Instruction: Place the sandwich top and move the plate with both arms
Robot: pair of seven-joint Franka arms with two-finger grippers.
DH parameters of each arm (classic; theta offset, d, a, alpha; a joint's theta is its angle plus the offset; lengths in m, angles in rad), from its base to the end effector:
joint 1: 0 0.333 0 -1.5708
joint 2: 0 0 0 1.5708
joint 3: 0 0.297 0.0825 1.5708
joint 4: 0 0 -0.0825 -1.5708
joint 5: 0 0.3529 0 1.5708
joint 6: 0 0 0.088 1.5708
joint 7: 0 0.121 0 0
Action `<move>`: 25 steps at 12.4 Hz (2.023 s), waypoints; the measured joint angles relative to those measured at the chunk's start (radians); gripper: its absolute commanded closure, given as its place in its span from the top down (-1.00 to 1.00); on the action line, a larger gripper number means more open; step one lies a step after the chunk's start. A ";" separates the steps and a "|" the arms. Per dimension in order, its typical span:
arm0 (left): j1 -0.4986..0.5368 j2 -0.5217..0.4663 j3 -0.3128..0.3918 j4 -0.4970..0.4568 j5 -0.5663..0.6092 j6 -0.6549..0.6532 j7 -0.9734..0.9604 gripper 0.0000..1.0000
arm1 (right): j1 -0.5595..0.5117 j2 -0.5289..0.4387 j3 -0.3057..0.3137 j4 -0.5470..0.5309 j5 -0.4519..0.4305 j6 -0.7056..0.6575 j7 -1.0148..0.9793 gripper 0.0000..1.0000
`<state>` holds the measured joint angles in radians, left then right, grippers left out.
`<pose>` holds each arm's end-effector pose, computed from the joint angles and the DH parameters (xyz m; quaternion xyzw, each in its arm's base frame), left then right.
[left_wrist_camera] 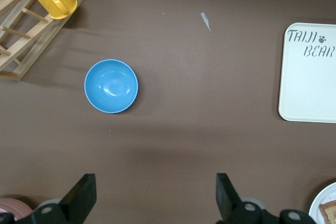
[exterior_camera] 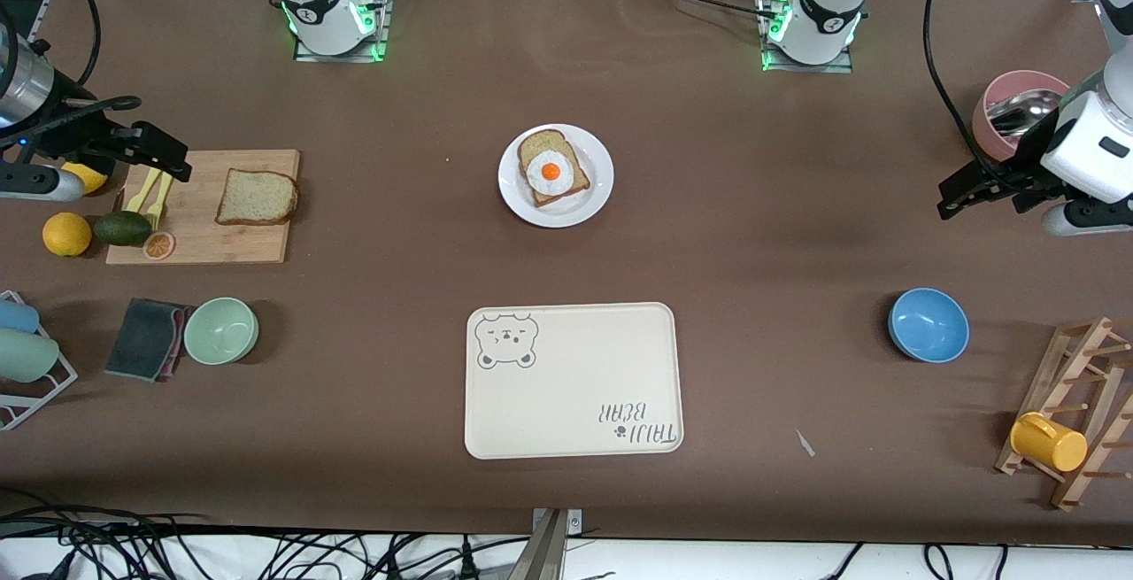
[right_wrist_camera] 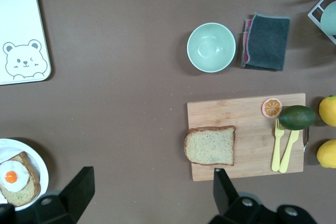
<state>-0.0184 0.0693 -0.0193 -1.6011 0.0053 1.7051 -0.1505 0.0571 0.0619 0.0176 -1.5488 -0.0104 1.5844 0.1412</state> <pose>0.5540 -0.0200 0.5527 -0.9983 -0.0561 -0.0175 0.0003 0.5400 0.0389 0.5694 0.9994 -0.0331 -0.0126 0.0060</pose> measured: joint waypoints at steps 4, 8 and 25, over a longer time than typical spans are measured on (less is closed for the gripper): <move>0.000 0.000 0.000 0.001 0.000 0.000 0.000 1.00 | 0.000 0.000 0.000 0.000 -0.001 0.000 0.000 1.00; 0.000 0.000 0.000 0.002 0.000 0.000 0.000 1.00 | 0.000 0.001 -0.001 0.000 -0.001 -0.002 0.000 1.00; -0.001 0.000 -0.013 0.019 0.000 -0.010 0.000 1.00 | -0.002 -0.032 -0.006 -0.077 -0.002 0.038 0.038 1.00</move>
<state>-0.0191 0.0691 -0.0325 -1.5826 0.0053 1.6956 -0.1506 0.0554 0.0295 0.0117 -1.6259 -0.0120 1.6220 0.1793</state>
